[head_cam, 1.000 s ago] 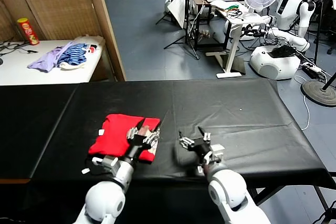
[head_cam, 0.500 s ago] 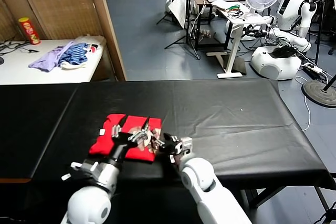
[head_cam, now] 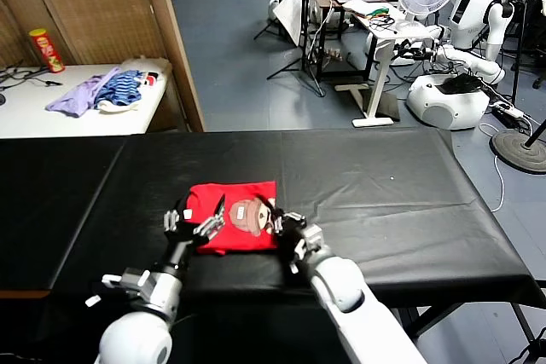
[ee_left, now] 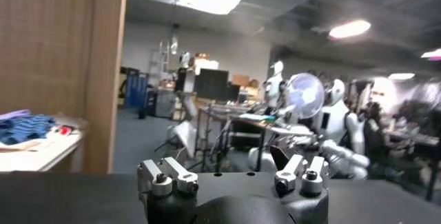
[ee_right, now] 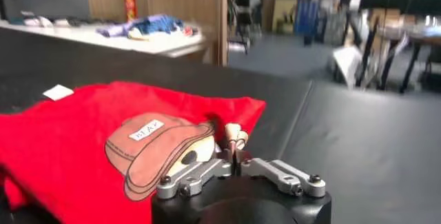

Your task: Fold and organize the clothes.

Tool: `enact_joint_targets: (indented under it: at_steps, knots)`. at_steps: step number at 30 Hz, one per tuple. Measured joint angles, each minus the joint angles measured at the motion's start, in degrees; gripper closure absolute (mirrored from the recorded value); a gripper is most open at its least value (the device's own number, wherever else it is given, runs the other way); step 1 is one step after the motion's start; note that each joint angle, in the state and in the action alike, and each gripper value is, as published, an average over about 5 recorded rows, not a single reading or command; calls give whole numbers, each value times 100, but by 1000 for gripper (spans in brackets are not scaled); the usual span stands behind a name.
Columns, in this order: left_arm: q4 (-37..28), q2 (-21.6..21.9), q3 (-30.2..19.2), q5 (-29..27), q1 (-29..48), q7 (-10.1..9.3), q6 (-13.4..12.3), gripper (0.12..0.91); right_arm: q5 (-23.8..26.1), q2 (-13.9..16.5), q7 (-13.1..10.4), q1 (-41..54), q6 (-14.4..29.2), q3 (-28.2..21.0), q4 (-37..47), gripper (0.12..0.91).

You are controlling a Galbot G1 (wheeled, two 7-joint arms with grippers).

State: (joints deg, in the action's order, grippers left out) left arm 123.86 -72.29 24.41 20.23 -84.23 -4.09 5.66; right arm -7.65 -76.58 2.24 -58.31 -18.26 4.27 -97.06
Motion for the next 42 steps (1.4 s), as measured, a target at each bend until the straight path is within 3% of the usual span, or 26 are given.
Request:
enact_joint_targets:
  at_steps: [4,8,11,19,23,33,39,42]
  knots:
    - [-93,31,36,8,-129,-42,-128,232,46,181,-236,-351,346,158,-341,559]
    - [-69,107,75,1,-303,-144,-71,232,24,313,-490,-832,621,375,-807,344]
    - [27,194,149,-28,-471,-168,31,232,32,413,-631,-1244,757,557,-1197,255]
    - [308,449,432,-39,-1035,-581,415,232,58,584,-941,-2523,904,1081,-2133,227]
    - [382,556,629,15,-1446,-611,391,232,175,697,-1061,-3145,937,1311,-2560,227]
    - [718,605,1210,167,-2706,-596,196,232,583,671,-1651,-4344,833,1357,-3422,227]
    - [939,617,1516,605,-3231,-743,555,232,514,583,-2082,-5032,338,1266,-3814,227]
    - [1009,614,1624,687,-3330,-759,731,232,444,565,-2187,-5243,160,1229,-3921,227]
